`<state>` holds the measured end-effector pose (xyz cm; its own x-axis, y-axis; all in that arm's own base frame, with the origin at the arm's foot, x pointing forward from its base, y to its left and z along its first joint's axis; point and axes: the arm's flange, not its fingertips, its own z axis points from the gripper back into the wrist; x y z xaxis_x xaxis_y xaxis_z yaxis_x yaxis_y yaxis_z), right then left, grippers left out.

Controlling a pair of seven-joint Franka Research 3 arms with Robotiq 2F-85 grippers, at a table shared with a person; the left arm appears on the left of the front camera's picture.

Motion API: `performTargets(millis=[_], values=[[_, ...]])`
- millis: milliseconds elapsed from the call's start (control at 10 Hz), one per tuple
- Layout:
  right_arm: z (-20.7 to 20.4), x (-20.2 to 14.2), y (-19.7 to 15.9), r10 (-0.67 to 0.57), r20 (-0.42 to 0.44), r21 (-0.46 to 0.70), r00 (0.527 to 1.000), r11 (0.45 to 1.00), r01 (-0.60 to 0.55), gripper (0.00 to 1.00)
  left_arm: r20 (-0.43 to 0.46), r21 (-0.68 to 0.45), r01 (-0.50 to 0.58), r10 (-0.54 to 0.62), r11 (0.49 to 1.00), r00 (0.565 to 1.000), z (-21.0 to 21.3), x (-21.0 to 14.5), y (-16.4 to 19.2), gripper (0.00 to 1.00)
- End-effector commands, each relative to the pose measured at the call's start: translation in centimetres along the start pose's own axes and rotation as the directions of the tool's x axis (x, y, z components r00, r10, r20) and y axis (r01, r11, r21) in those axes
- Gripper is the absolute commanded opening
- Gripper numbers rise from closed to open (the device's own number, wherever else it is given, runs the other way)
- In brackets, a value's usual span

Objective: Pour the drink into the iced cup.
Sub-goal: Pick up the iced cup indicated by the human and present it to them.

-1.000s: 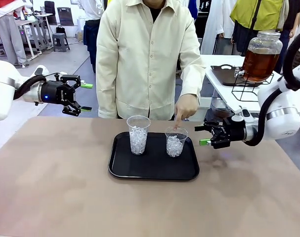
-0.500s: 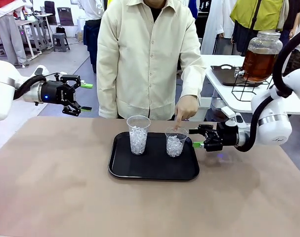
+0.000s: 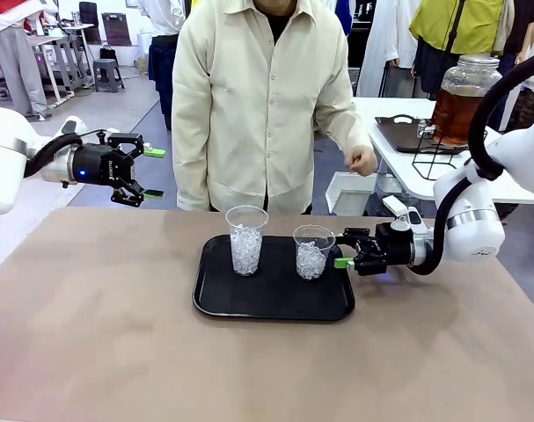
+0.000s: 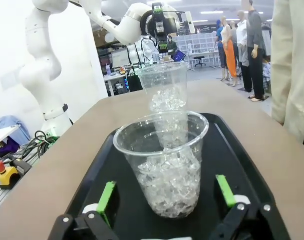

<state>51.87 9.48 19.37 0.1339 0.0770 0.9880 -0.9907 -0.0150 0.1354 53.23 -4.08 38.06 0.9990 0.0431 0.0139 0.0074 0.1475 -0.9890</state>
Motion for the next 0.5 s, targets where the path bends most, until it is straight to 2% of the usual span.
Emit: performTargets(millis=[0, 400], values=[[-0.9, 0.0, -0.7, 0.022, 0.031, -0.013, 0.999, 1.0, -0.022, 1.0, 0.011, -0.007, -0.01, 0.01, 1.0, 1.0, 0.0, 0.0, -0.2, 1.0], [-2.0, -0.4, -1.3, 0.028, 0.045, -0.039, 0.999, 0.999, -0.026, 1.0, 0.011, -0.007, -0.01, 0.01, 1.0, 1.0, 0.0, 0.0, -0.2, 1.0]])
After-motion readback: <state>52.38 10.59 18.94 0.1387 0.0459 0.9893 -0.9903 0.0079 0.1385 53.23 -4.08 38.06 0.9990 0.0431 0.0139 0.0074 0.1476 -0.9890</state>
